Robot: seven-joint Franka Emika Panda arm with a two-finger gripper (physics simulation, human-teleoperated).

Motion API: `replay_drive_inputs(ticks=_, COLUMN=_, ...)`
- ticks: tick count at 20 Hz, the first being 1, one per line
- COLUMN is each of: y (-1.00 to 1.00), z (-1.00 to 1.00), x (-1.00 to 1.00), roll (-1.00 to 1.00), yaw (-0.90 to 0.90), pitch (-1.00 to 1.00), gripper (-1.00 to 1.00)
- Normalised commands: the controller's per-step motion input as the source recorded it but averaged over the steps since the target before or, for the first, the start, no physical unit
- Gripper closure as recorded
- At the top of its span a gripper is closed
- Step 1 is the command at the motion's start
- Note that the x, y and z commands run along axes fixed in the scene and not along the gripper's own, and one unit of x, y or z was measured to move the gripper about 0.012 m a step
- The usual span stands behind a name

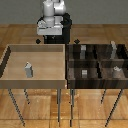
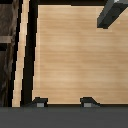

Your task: Place the milk carton into the appropriate compartment.

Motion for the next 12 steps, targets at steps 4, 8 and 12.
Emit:
replay_drive_inputs(ticks=4, y=0.00, z=0.00, x=0.00, roll=0.00, yaw=0.00, pitch=0.00, gripper=-1.00)
replay_drive_inputs(ticks=8, y=-0.75, z=0.00, x=0.00, roll=0.00, yaw=0.00, pitch=0.00, gripper=-1.00)
replay_drive_inputs(ticks=12, y=-1.00, z=0.00, x=0.00, roll=0.00, yaw=0.00, pitch=0.00, gripper=-1.00)
